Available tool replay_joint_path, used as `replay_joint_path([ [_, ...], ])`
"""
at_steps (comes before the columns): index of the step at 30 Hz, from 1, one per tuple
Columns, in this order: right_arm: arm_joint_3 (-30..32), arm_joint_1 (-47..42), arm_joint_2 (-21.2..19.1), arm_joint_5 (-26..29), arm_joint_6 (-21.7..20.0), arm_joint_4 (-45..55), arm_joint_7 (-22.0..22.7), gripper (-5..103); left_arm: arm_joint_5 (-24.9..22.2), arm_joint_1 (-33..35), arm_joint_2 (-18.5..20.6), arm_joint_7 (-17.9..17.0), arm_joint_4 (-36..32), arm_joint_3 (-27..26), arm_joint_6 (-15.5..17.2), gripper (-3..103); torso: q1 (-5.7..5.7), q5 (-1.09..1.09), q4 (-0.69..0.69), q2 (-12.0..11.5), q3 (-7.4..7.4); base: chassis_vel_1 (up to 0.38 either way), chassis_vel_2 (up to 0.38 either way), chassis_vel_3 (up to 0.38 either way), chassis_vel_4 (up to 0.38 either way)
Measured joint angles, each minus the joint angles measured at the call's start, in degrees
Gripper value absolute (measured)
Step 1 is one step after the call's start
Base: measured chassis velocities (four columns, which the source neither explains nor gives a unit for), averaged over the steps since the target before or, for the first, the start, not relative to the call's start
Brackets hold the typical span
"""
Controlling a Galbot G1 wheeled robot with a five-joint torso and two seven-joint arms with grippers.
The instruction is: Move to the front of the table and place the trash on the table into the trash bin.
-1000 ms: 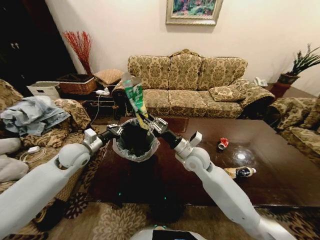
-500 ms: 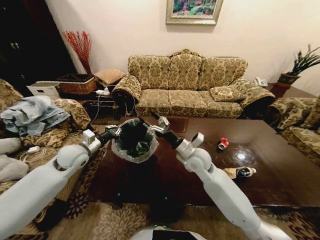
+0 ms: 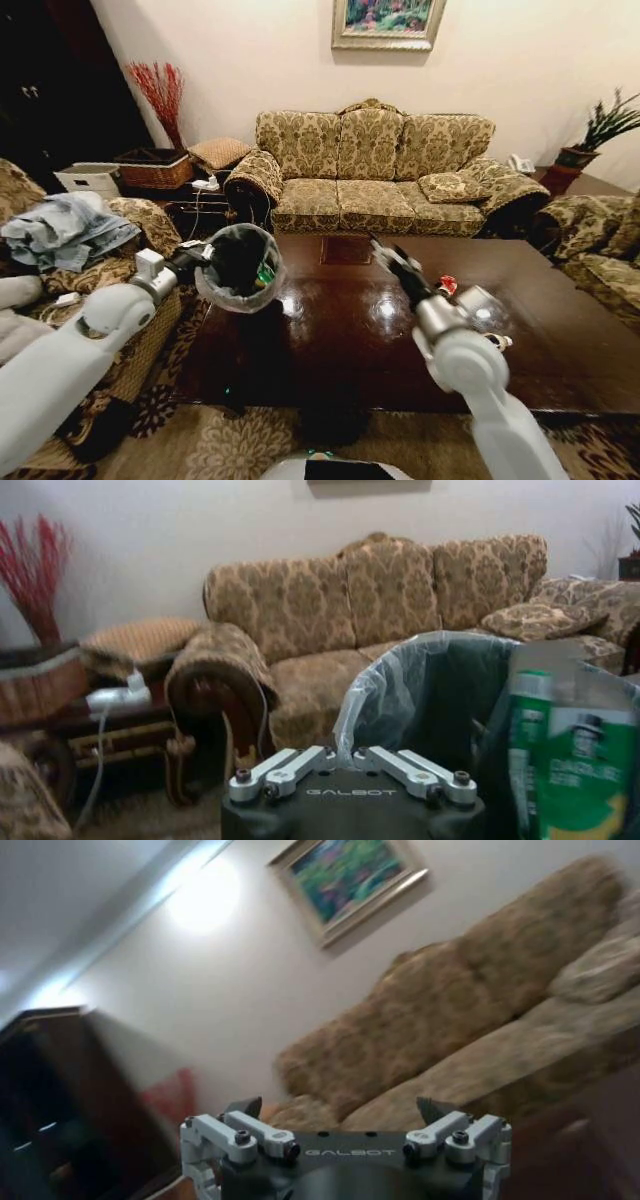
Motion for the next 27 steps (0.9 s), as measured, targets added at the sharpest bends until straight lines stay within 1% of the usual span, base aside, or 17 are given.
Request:
replay_joint_path([
  [1, 1.39, -0.84, 0.51, -0.44, 1.14, 0.07, 1.16, 100, -0.36, 0.40, 0.11, -0.53, -0.09, -0.35, -0.08, 3, 0.00, 0.01, 0.01, 0.00, 0.00, 0.000, 0.000, 0.000, 0.000],
  [2, 2.21, -1.03, 0.99, -1.47, 2.23, -0.25, 2.73, 100, 0.35, 0.61, -0.11, -0.71, -0.26, -0.64, -0.62, 3, 0.00, 0.04, 0.02, 0.00, 0.00, 0.000, 0.000, 0.000, 0.000],
  [3, 2.21, -1.03, 0.99, -1.47, 2.23, -0.25, 2.73, 100, 0.35, 0.61, -0.11, -0.71, -0.26, -0.64, -0.62, 3, 0.00, 0.04, 0.02, 0.00, 0.00, 0.000, 0.000, 0.000, 0.000],
  [5, 3.46, -1.24, 1.81, -2.12, 3.13, -1.17, 4.71, 100, 1.86, 1.01, -0.52, -0.55, -0.58, -0.93, -1.46, 3, 0.00, 0.00, 0.04, 0.00, 0.00, 0.000, 0.000, 0.000, 0.000],
  [6, 4.60, -1.84, 2.53, -1.94, 2.85, -1.54, 6.28, 100, 2.73, 1.59, -0.88, -0.52, -1.18, -1.27, -1.83, 3, 0.02, 0.01, 0.04, 0.00, 0.01, 0.000, 0.000, 0.000, 0.000],
  [8, 5.02, -2.96, 3.16, -1.92, 2.70, -1.56, 7.13, 100, 3.23, 1.99, -1.24, -0.45, -1.68, -1.41, -1.88, 3, 0.02, 0.01, 0.04, 0.00, 0.01, 0.000, 0.000, 0.000, 0.000],
  [9, 5.08, -4.61, 3.90, -2.71, 2.70, -1.51, 7.27, 100, 3.92, 2.30, -1.71, -0.33, -2.05, -1.50, -1.91, 3, 0.02, 0.01, 0.04, 0.00, 0.01, 0.000, 0.000, 0.000, 0.000],
  [11, 6.09, -7.24, 5.53, -5.79, 2.92, -1.83, 5.90, 100, 4.99, 2.58, -2.52, -0.30, -2.52, -1.73, -2.01, 3, 0.01, 0.01, 0.02, 0.00, 0.00, 0.000, 0.000, 0.000, 0.000],
  [12, 6.09, -7.24, 5.53, -5.79, 2.92, -1.83, 5.90, 100, 4.99, 2.58, -2.52, -0.30, -2.52, -1.73, -2.01, 3, 0.01, 0.01, 0.02, 0.00, 0.00, 0.000, 0.000, 0.000, 0.000],
  [13, 7.46, -7.96, 6.57, -7.24, 3.28, -2.75, 5.11, 100, 5.27, 2.75, -2.79, -0.28, -2.75, -1.89, -2.06, 3, 0.00, 0.02, 0.02, 0.00, 0.00, 0.000, 0.000, 0.000, 0.000],
  [14, 10.56, -8.88, 8.22, -7.26, 3.65, -4.17, 4.80, 100, 5.71, 3.22, -3.22, -0.04, -3.01, -2.38, -2.26, 3, 0.00, 0.05, 0.03, 0.00, 0.00, 0.000, 0.000, 0.000, 0.000],
  [15, 10.56, -8.88, 8.22, -7.26, 3.65, -4.17, 4.80, 100, 5.71, 3.22, -3.22, -0.04, -3.01, -2.38, -2.26, 3, 0.00, 0.05, 0.03, 0.00, 0.00, 0.000, 0.000, 0.000, 0.000],
  [16, 12.52, -9.46, 8.77, -5.79, 3.62, -4.23, 4.96, 100, 5.94, 3.53, -3.42, 0.12, -3.03, -2.72, -2.46, 3, 0.01, 0.04, 0.03, 0.00, 0.00, 0.000, 0.000, 0.000, 0.000],
  [17, 15.67, -11.17, 9.14, -2.12, 3.08, -3.47, 5.36, 100, 6.39, 3.96, -3.84, 0.35, -2.94, -3.08, -2.95, 3, 0.01, 0.03, 0.03, 0.00, 0.01, 0.000, 0.000, 0.000, 0.000],
  [18, 16.78, -12.33, 9.06, -0.80, 3.01, -2.78, 5.32, 100, 6.68, 4.07, -4.21, 0.55, -2.80, -3.08, -3.17, 3, 0.02, 0.01, 0.03, 0.00, 0.01, 0.000, 0.000, 0.000, 0.000],
  [24, 18.25, -14.91, 8.69, 0.17, 3.14, -1.07, 4.59, 100, 7.63, 3.59, -5.73, 0.90, -2.35, -1.97, -3.69, 3, 0.01, 0.00, 0.02, 0.00, 0.00, 0.000, 0.000, 0.000, 0.000],
  [27, 18.66, -14.02, 9.66, 0.19, 2.70, -0.28, 4.80, 100, 7.79, 3.16, -6.35, 1.06, -2.07, -1.54, -4.22, 3, 0.01, 0.01, 0.02, 0.00, 0.00, 0.000, 0.000, 0.000, 0.000],
])
